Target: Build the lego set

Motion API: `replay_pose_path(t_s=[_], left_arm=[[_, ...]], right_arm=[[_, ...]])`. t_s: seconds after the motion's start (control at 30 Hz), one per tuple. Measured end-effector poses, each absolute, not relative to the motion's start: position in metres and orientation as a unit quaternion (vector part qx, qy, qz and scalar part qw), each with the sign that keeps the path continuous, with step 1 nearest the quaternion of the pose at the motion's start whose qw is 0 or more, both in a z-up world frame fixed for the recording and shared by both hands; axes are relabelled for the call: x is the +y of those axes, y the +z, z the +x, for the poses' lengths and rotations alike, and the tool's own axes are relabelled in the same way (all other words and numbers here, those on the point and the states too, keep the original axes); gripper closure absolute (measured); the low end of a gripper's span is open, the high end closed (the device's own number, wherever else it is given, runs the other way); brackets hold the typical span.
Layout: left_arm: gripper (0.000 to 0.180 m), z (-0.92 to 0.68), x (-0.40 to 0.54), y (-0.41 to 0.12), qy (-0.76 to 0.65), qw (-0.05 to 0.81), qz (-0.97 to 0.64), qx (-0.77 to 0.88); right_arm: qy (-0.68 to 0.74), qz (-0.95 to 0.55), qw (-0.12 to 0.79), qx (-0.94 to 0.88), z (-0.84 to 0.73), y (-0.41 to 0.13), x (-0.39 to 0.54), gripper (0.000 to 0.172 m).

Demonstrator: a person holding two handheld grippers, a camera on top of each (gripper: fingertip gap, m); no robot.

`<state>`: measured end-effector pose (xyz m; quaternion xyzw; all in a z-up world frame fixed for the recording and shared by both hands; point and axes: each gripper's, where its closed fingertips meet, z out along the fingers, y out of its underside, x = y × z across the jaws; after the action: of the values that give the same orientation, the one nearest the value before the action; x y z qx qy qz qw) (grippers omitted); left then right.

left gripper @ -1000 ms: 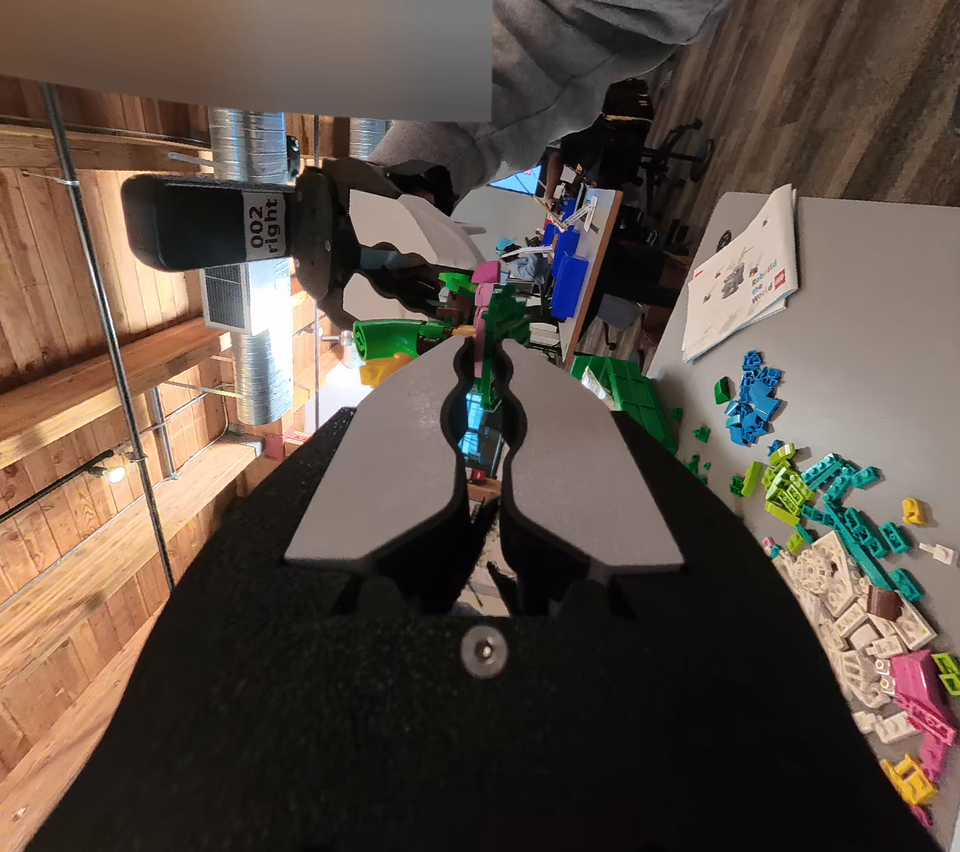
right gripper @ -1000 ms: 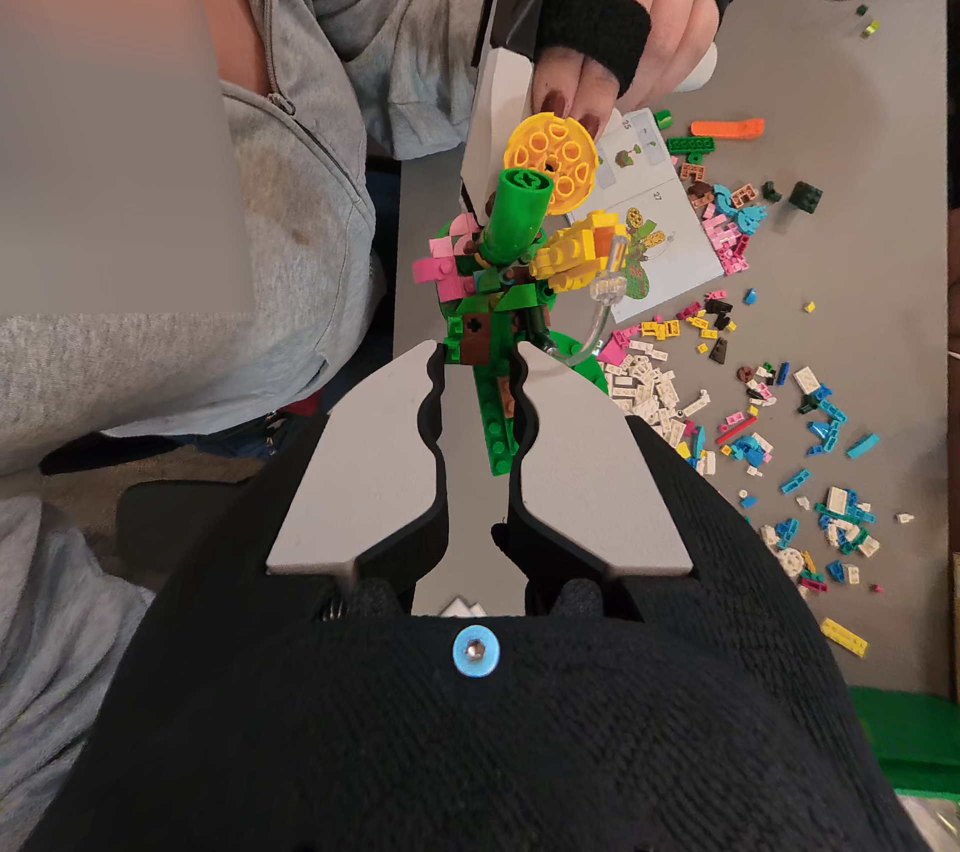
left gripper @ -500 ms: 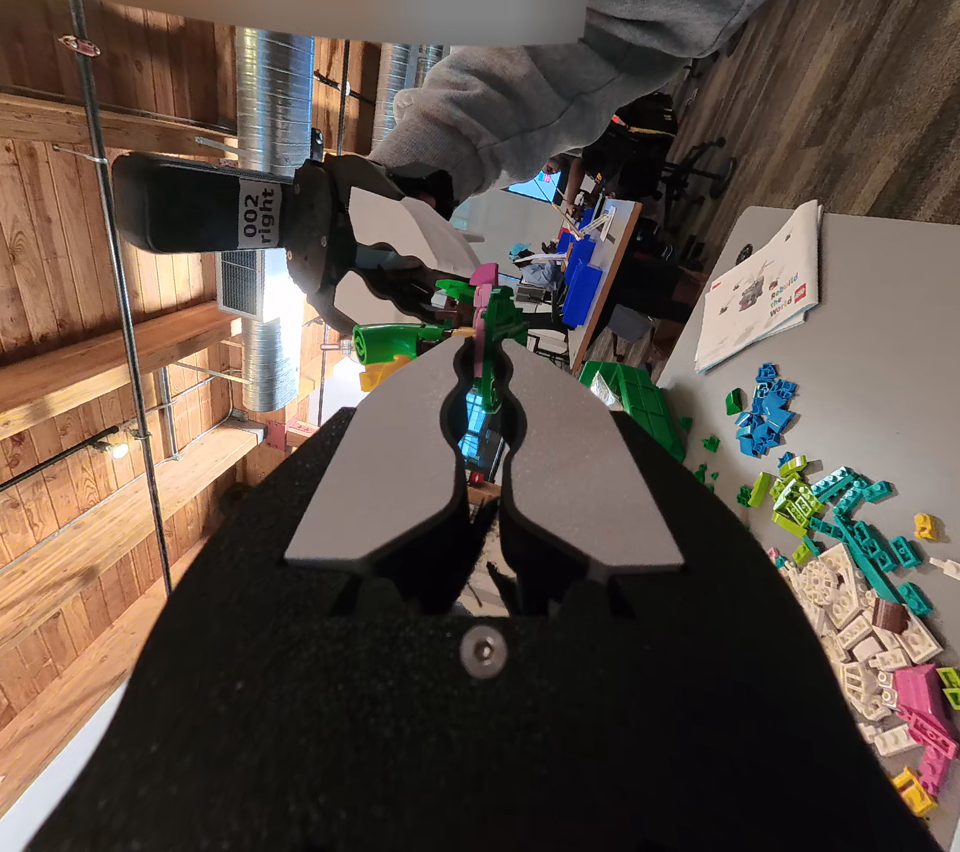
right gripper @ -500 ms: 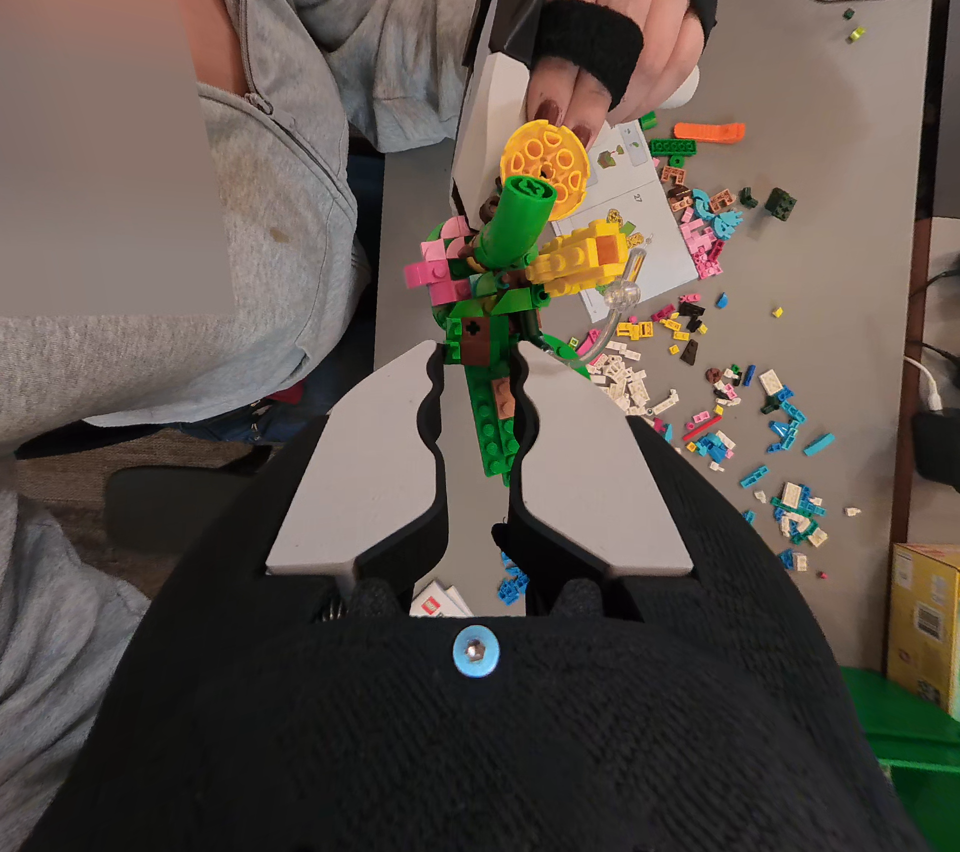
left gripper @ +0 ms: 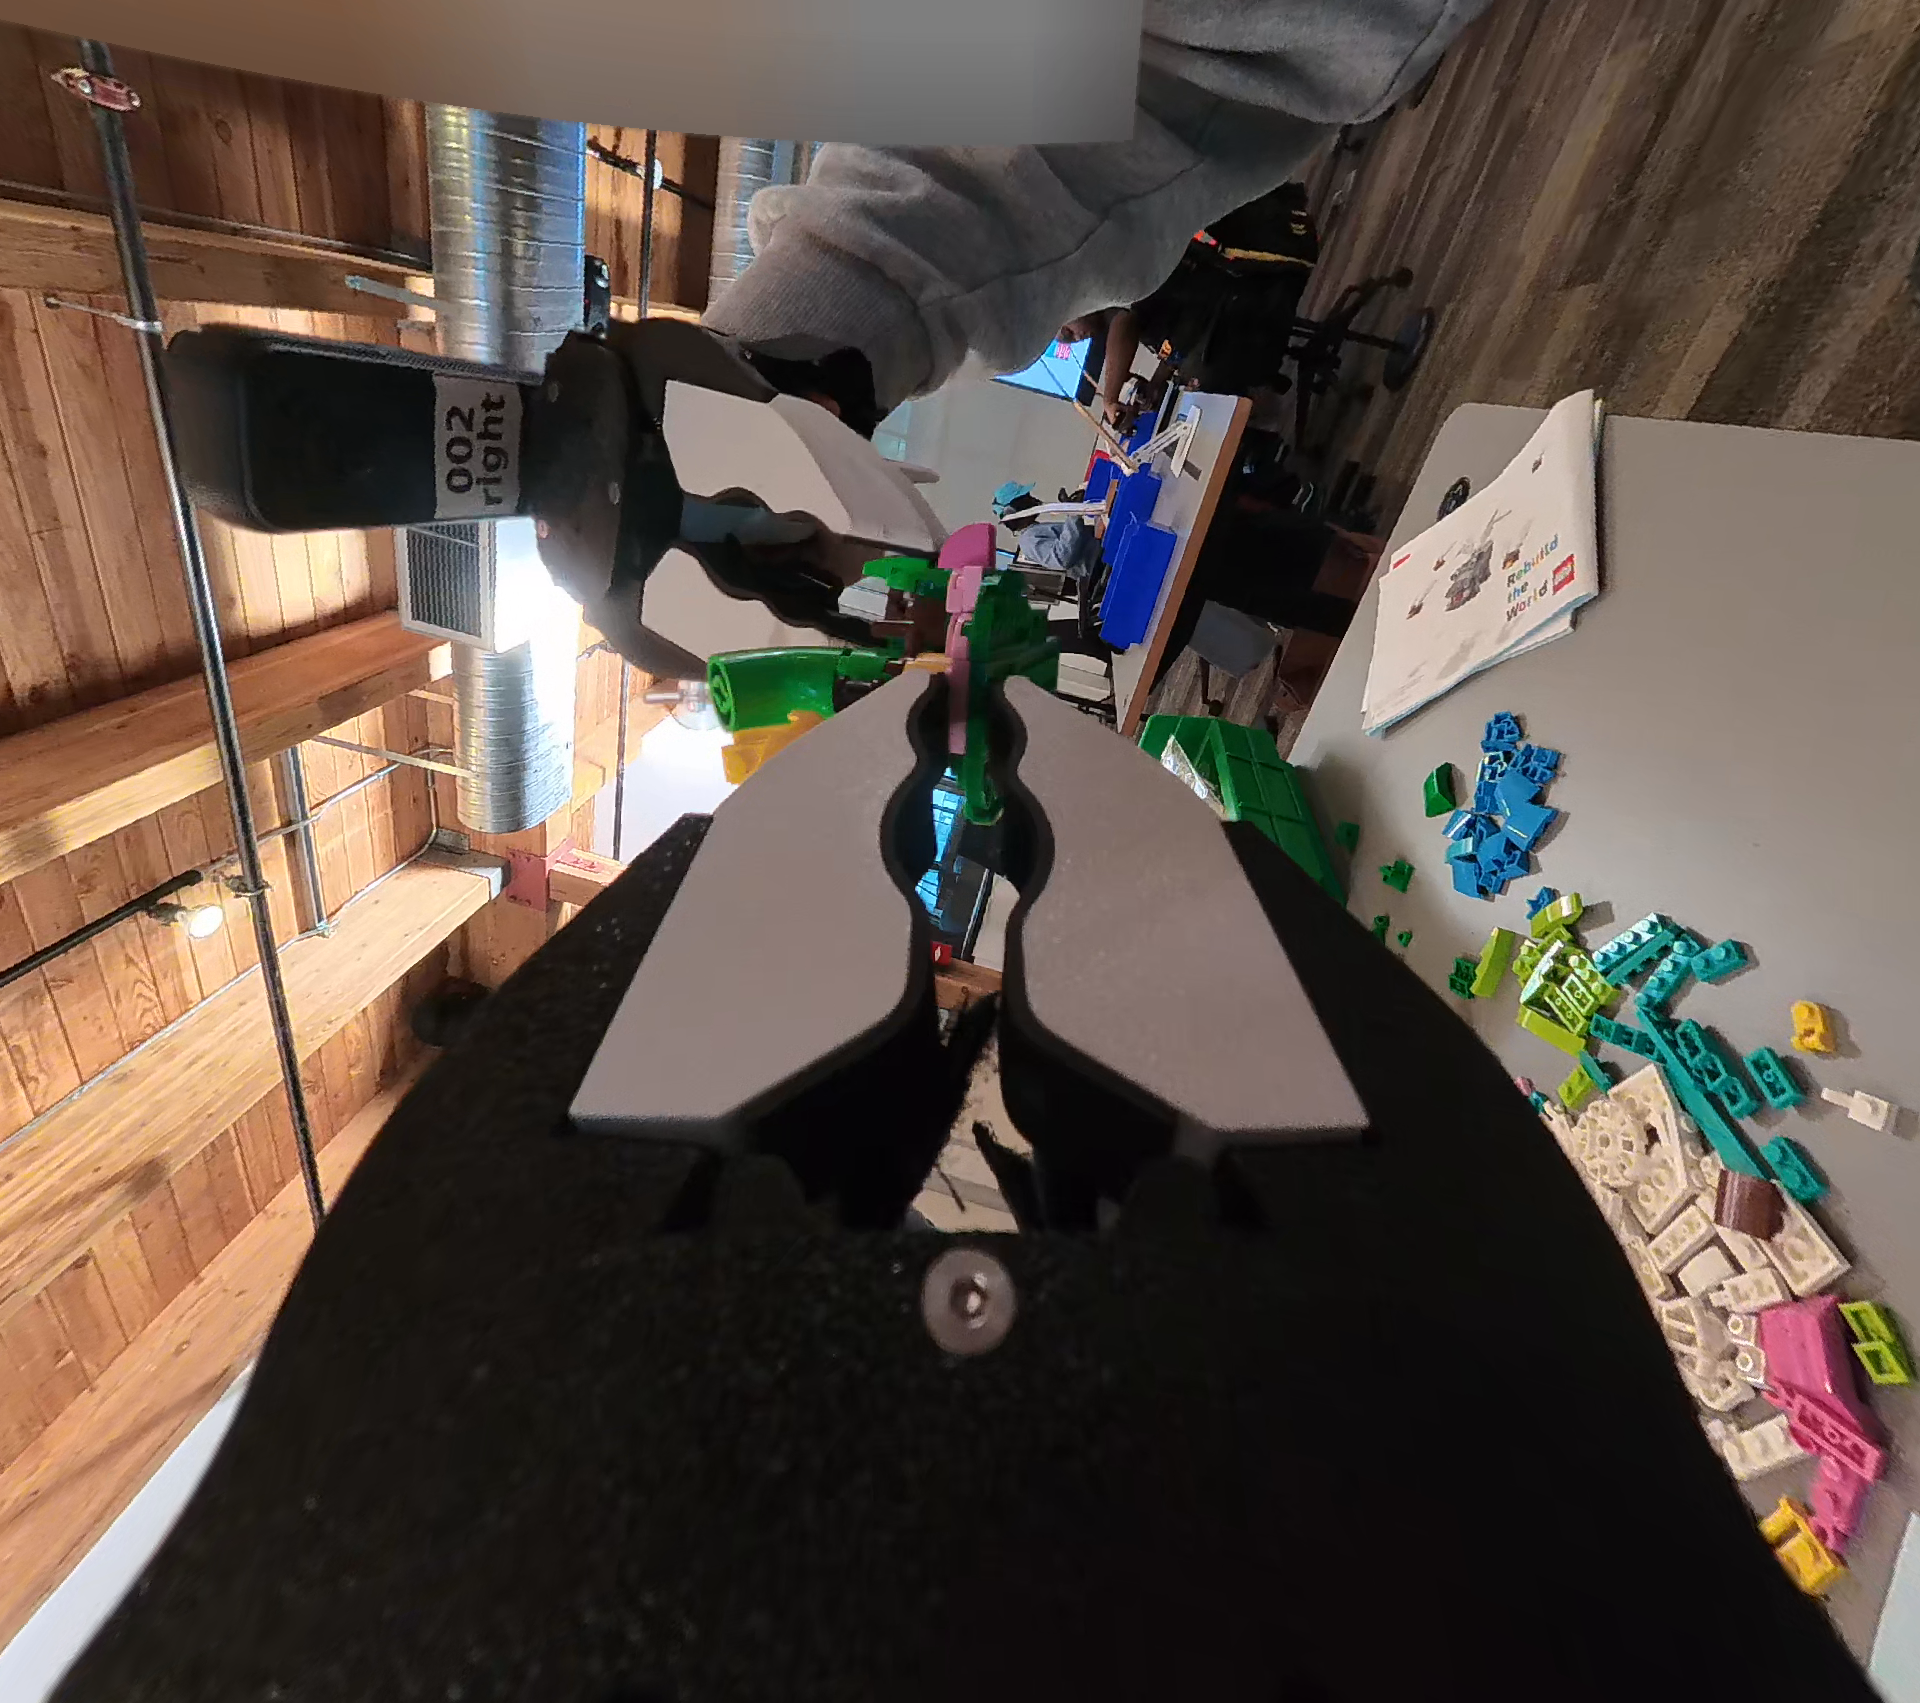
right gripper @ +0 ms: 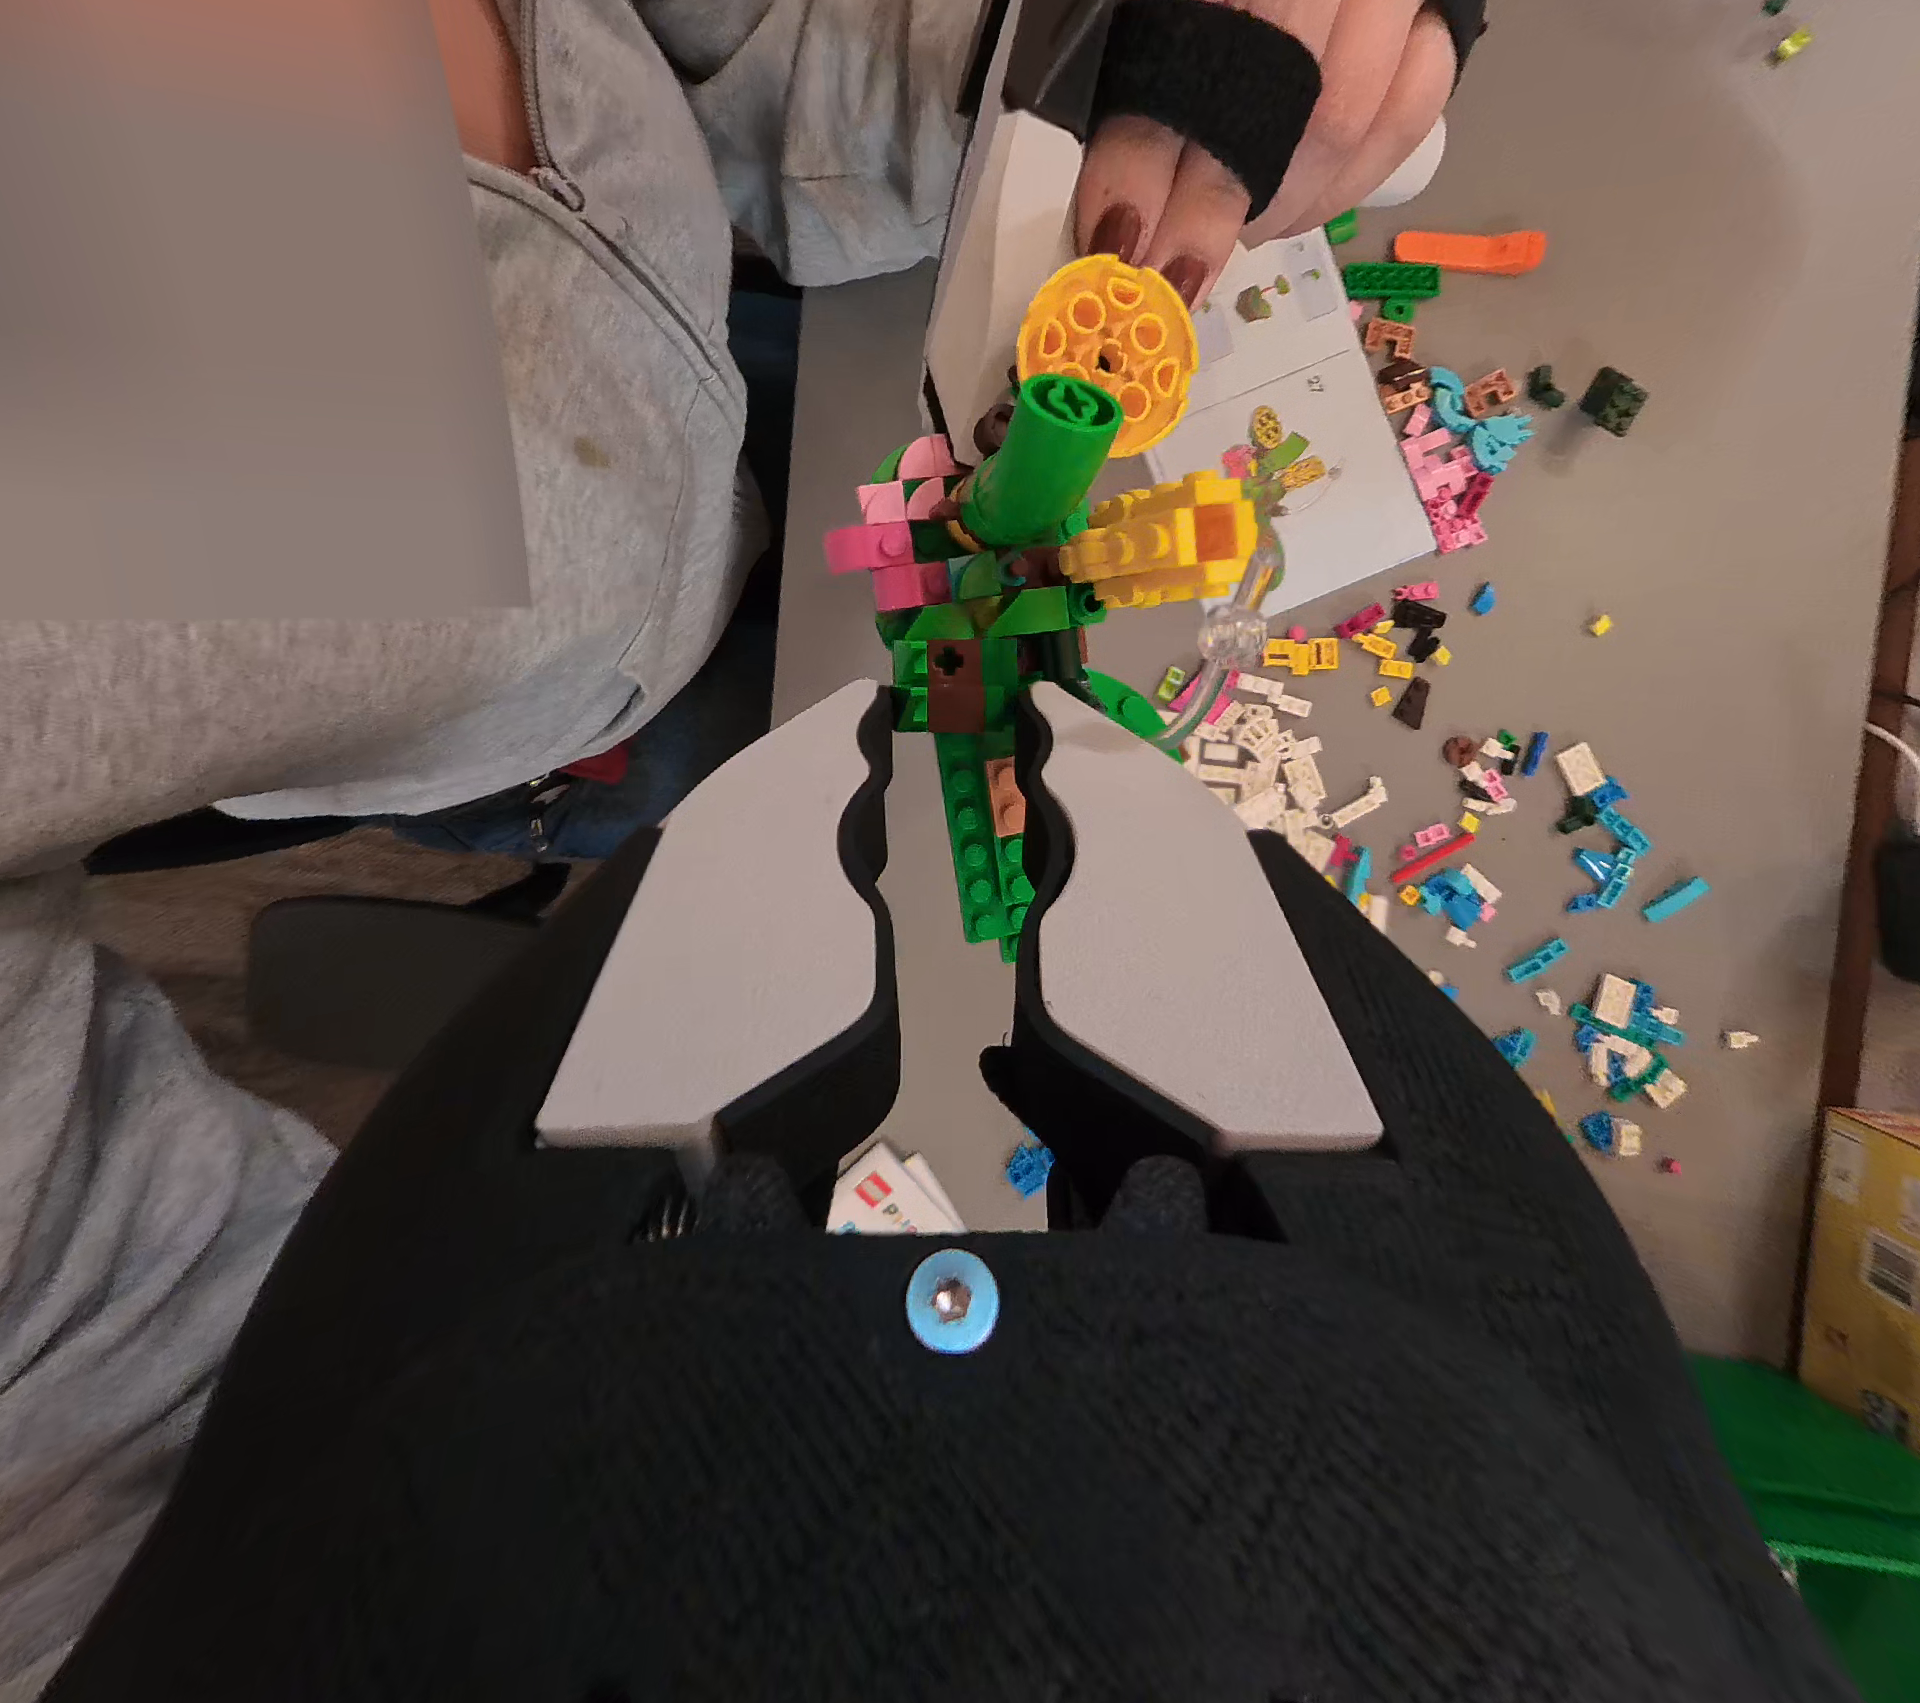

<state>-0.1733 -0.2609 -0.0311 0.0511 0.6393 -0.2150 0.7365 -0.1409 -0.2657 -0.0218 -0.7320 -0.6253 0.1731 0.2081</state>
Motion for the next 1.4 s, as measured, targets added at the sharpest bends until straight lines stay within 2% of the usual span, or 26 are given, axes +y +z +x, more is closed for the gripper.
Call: replay_pose_path(t_s=[0.73,1.4], left_arm=[[0.174,-0.1714,-0.2675,-0.0348,-0.221,0.728,0.061,0.647],[0.175,-0.1717,-0.2659,-0.0346,-0.22,0.729,0.058,0.646]], right_arm=[[0.174,-0.72,0.174,-0.649,-0.1374,-0.0275,-0.2718,0.151],[0.172,-0.718,0.183,-0.649,-0.1375,-0.0263,-0.2704,0.152]])
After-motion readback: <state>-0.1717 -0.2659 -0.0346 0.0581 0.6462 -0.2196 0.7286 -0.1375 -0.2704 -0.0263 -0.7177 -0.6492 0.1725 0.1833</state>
